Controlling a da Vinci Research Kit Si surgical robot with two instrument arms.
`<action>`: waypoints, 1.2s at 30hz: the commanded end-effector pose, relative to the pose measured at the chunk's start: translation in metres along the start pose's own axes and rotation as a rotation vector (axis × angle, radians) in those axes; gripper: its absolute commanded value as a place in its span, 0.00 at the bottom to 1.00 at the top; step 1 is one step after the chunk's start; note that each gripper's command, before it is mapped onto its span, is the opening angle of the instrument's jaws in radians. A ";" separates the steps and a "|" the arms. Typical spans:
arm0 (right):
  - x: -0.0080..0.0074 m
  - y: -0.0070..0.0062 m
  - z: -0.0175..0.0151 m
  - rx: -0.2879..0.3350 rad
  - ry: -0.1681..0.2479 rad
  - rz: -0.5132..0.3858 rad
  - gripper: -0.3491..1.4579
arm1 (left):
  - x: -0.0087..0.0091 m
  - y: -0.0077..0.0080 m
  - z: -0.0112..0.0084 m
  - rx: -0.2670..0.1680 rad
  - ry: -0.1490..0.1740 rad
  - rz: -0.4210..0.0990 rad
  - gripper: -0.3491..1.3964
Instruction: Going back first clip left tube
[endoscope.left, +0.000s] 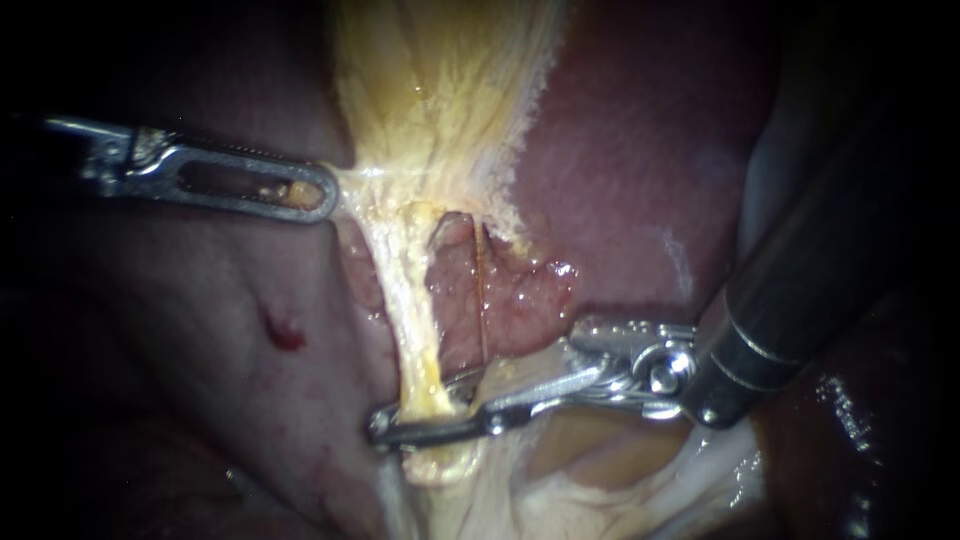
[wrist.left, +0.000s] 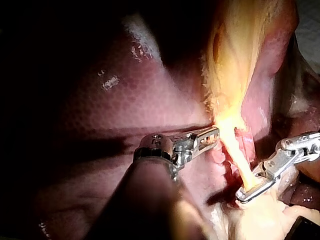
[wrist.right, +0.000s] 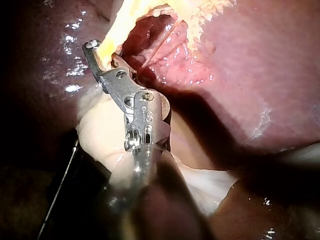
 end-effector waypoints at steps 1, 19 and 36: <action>0.0000 0.0000 0.0000 0.000 0.000 0.000 0.00 | 0.0000 0.0000 0.0000 0.000 0.000 0.000 0.00; 0.0002 0.0016 0.0015 -0.111 0.038 -0.186 0.47 | 0.0000 -0.0001 0.0000 0.003 0.002 0.000 0.00; 0.0002 0.0026 -0.0033 -0.262 0.062 -0.415 0.47 | 0.0001 -0.0001 0.0000 0.005 0.003 0.000 0.00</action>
